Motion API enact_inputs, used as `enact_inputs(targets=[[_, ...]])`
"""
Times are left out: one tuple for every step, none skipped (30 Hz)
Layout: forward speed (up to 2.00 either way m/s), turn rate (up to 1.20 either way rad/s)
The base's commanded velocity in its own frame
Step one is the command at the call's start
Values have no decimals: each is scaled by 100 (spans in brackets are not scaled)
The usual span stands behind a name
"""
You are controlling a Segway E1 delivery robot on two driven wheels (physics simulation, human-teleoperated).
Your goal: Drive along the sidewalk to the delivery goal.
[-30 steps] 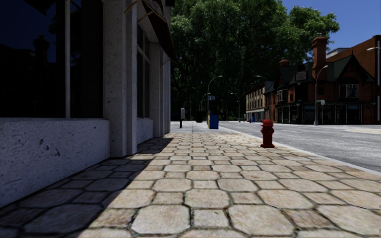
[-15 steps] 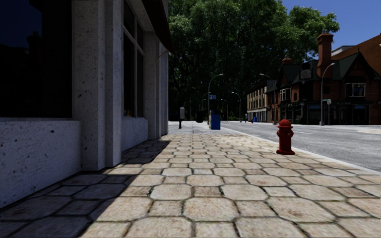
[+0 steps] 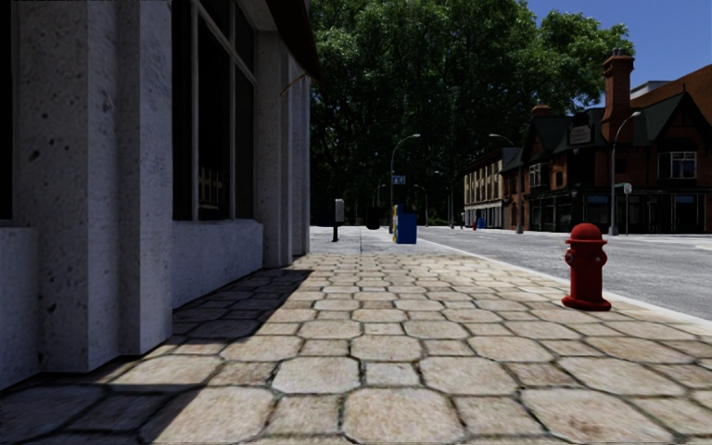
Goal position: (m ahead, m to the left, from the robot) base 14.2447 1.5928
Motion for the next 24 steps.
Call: enact_inputs(targets=[[200,0],[200,0],[200,0],[200,0],[200,0],[200,0],[200,0],[200,0],[200,0],[200,0],[200,0],[200,0],[200,0],[200,0],[200,0],[200,0],[200,0],[200,0],[200,0],[200,0],[200,0],[200,0],[200,0],[200,0]])
